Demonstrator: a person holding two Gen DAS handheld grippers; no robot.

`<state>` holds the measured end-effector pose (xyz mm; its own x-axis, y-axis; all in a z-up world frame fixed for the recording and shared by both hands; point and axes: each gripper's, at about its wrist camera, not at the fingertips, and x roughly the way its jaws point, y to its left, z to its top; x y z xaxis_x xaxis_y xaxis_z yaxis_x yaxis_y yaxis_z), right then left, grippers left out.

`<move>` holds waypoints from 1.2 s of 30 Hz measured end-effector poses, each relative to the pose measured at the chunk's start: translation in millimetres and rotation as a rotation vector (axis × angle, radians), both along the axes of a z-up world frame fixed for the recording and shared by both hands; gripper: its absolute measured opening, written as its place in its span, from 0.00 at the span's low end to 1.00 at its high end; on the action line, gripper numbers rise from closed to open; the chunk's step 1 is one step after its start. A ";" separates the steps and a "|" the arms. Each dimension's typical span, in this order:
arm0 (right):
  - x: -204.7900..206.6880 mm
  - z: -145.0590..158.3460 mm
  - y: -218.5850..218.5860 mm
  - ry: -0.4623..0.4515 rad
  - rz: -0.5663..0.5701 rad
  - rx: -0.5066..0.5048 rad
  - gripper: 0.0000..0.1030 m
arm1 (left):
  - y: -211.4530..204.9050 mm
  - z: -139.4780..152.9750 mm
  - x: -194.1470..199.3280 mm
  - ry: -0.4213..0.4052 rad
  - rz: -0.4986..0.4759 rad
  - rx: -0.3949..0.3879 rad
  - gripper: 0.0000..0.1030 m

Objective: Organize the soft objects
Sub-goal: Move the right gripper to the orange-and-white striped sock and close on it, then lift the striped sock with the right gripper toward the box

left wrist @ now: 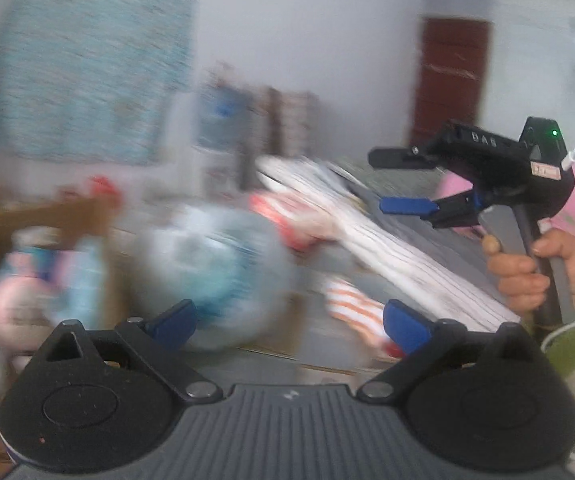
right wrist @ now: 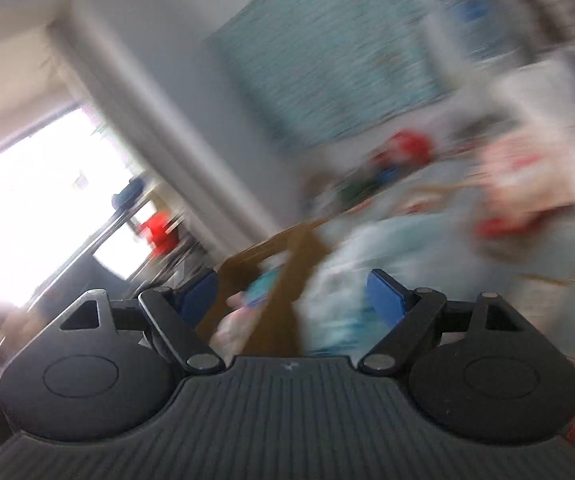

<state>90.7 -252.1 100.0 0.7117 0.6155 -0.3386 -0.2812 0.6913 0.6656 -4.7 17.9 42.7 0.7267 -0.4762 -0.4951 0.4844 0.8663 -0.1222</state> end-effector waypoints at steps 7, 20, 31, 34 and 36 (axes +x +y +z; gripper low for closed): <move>-37.4 -72.9 -58.1 0.154 -0.192 0.025 0.80 | -90.2 -54.5 42.0 0.148 -0.143 0.045 0.97; 12.8 -148.5 -47.6 0.287 -0.205 0.046 0.47 | -131.0 -95.9 100.9 0.351 -0.132 0.034 0.93; 17.9 -172.8 -36.5 0.362 -0.102 0.115 0.39 | -153.0 -111.9 120.6 0.380 -0.162 0.084 0.78; 17.5 -174.6 -39.8 0.376 -0.094 0.153 0.39 | -157.7 -116.8 121.4 0.389 -0.175 0.096 0.65; 12.7 -171.6 -40.3 0.376 -0.094 0.154 0.39 | -158.1 -117.6 120.8 0.381 -0.166 0.087 0.64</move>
<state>103.5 -292.4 -71.6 0.6112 0.6175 -0.4951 0.0609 0.5870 0.8073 116.1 -140.1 -74.9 0.4009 -0.5157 -0.7572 0.5529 0.7952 -0.2489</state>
